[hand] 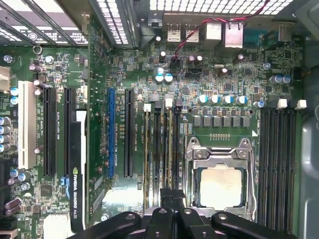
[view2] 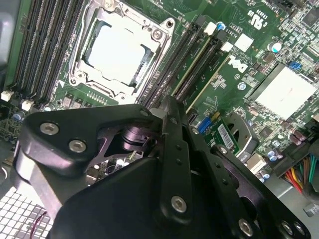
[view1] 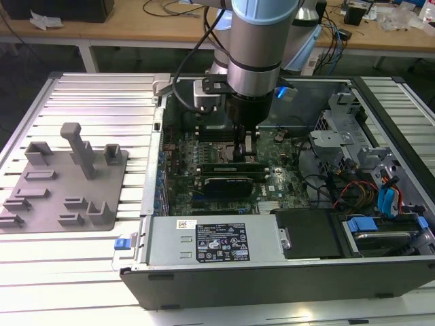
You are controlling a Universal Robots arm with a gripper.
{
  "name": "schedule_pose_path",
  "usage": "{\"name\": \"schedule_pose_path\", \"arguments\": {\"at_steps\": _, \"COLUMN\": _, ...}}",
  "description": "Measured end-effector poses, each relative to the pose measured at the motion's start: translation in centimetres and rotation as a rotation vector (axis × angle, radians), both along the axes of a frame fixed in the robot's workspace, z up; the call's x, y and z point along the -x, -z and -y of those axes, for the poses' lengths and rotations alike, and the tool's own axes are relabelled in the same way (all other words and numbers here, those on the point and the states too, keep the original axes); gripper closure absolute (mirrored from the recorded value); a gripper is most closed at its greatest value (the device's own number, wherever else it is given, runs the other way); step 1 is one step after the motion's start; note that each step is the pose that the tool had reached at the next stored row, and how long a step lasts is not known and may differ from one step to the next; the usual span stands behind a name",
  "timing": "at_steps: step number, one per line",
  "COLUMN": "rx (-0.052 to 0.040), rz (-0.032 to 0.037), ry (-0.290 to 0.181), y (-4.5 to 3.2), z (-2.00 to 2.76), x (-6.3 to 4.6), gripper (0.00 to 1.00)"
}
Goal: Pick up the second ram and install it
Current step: 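Press down the second ram until it locks into place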
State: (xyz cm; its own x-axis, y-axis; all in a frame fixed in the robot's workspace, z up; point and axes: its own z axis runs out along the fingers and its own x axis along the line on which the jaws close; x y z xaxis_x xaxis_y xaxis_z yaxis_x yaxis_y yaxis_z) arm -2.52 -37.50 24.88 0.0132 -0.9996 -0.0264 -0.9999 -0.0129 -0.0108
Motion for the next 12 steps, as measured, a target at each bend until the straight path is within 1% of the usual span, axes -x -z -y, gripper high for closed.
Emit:
{"name": "schedule_pose_path", "arguments": {"at_steps": 2, "rx": -0.0002, "rz": 0.0001, "ry": 0.000, "y": 0.01, "z": 0.00, "x": -0.8, "gripper": 0.92}}
{"name": "schedule_pose_path", "arguments": {"at_steps": 4, "rx": -0.0002, "rz": 0.0001, "ry": 0.000, "y": 0.02, "z": 0.00, "x": -1.2, "gripper": 0.92}}
{"name": "schedule_pose_path", "arguments": {"at_steps": 10, "rx": -0.0001, "rz": 0.0001, "ry": 0.001, "y": 0.28, "z": 0.00, "x": -4.1, "gripper": 0.92}}
{"name": "schedule_pose_path", "arguments": {"at_steps": 12, "rx": -0.0001, "rz": 0.0001, "ry": 0.002, "y": 0.36, "z": 0.00, "x": -4.7, "gripper": 0.92}}
